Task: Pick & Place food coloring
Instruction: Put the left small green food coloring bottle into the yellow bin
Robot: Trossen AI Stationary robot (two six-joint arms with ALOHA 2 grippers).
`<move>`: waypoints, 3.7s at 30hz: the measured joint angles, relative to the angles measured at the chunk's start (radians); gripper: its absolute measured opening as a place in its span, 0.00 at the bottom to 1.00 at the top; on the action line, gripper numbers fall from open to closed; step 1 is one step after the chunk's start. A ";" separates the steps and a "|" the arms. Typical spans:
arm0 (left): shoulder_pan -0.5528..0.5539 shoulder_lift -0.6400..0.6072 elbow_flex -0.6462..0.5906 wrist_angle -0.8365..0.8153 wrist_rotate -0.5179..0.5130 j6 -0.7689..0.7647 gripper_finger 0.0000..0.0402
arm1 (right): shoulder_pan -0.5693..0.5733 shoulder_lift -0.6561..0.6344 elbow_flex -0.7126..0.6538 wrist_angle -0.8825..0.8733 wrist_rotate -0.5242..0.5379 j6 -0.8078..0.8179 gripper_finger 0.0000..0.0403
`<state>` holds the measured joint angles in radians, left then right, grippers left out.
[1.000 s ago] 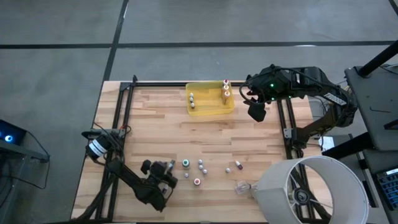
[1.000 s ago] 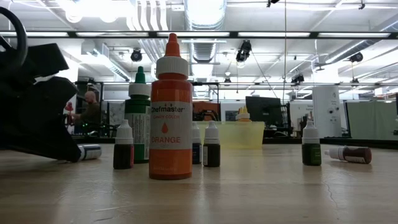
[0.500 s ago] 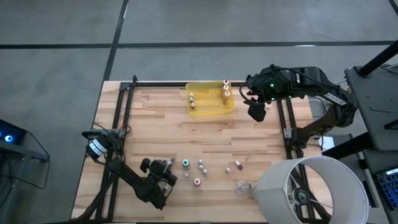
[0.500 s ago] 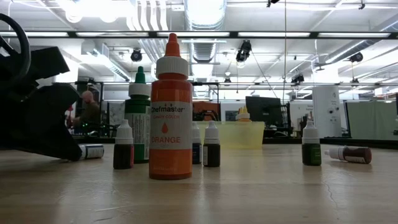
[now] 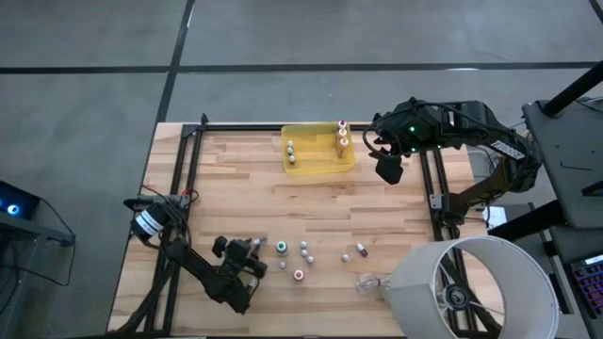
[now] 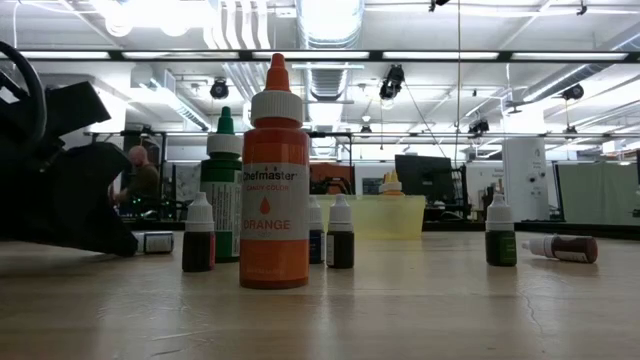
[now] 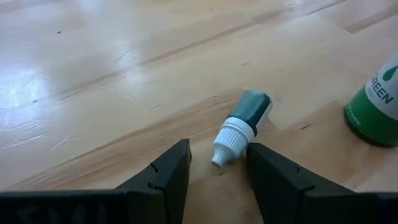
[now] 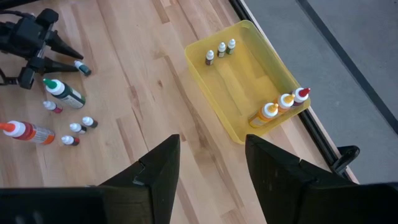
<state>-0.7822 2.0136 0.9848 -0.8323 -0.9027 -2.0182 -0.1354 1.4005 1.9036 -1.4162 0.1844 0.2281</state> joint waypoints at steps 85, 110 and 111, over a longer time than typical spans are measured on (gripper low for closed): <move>-0.002 -0.356 -0.574 0.895 -0.141 0.824 0.35 | 0.000 0.017 0.000 0.016 0.000 -0.022 0.43; 0.081 -0.432 -0.653 1.085 0.008 1.153 0.35 | 0.000 0.017 0.000 0.044 0.000 -0.022 0.43; 0.085 -0.433 -0.657 1.096 0.018 1.167 0.35 | 0.000 0.017 0.000 0.044 0.000 -0.022 0.43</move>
<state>-0.6971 1.5806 0.3283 0.2636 -0.8850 -0.8516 -0.1356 1.4174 1.9038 -1.3720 0.1844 0.2058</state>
